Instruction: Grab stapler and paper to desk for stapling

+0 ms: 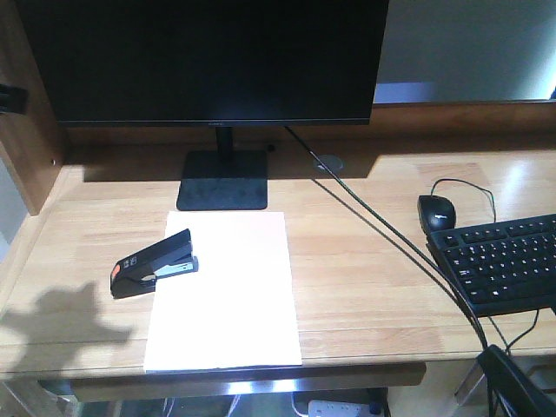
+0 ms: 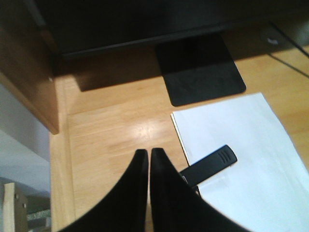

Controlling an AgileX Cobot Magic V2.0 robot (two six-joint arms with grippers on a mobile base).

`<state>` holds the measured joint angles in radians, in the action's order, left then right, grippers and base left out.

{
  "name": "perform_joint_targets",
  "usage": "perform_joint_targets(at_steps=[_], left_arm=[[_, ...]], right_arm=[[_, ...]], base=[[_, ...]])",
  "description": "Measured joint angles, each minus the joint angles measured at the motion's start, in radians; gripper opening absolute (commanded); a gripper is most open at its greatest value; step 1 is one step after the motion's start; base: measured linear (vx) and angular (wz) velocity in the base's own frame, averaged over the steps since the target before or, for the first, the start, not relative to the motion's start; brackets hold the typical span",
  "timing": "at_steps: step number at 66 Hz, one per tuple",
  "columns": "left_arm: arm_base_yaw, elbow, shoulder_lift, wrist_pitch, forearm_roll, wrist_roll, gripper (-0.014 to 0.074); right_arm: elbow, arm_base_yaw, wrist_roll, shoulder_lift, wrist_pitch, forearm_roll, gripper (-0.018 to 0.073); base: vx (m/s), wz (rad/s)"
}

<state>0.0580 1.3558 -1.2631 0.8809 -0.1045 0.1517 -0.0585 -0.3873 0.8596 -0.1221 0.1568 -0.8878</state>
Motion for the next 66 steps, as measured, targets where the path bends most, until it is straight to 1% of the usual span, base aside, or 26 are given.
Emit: perform_joint_targets(at_steps=[5,15,26,34,43,46,56,66], left_arm=[[0.000,-0.028,0.065,-0.022,0.021,-0.018,-0.0006],[0.000,-0.159,0.247,-0.132,0.036,-0.026,-0.0006],[0.000,-0.381,0.457,-0.260,0.037,-0.027,-0.0006],[0.000,-0.547,0.604,-0.327,0.039,-0.027,-0.0006],[0.000,-0.746,0.819,-0.400,0.039,-0.027,-0.0006],[0.000,-0.818,0.888,-0.413,0.039,-0.025,-0.0006],[0.000,-0.983,1.090,-0.422,0.039,0.003,-0.0006],[0.000,-1.068,1.228,-0.411,0.039,0.007,-0.0006]], right_arm=[[0.000,0.000,0.000,0.000,0.000,0.000,0.0581],[0.000,0.000,0.000,0.000,0.000,0.000,0.0581],[0.000,0.000,0.000,0.000,0.000,0.000,0.0581],[0.000,0.000,0.000,0.000,0.000,0.000,0.0581],[0.000,0.000,0.000,0.000,0.000,0.000,0.0581],[0.000,0.000,0.000,0.000,0.000,0.000,0.0581],[0.000,0.000,0.000,0.000,0.000,0.000,0.0581],[0.000,0.000,0.000,0.000,0.000,0.000,0.0581]], base=[[0.00,0.00],[0.00,0.00],[0.00,0.00],[0.00,0.00],[0.00,0.00],[0.00,0.00],[0.00,0.00],[0.00,0.00]])
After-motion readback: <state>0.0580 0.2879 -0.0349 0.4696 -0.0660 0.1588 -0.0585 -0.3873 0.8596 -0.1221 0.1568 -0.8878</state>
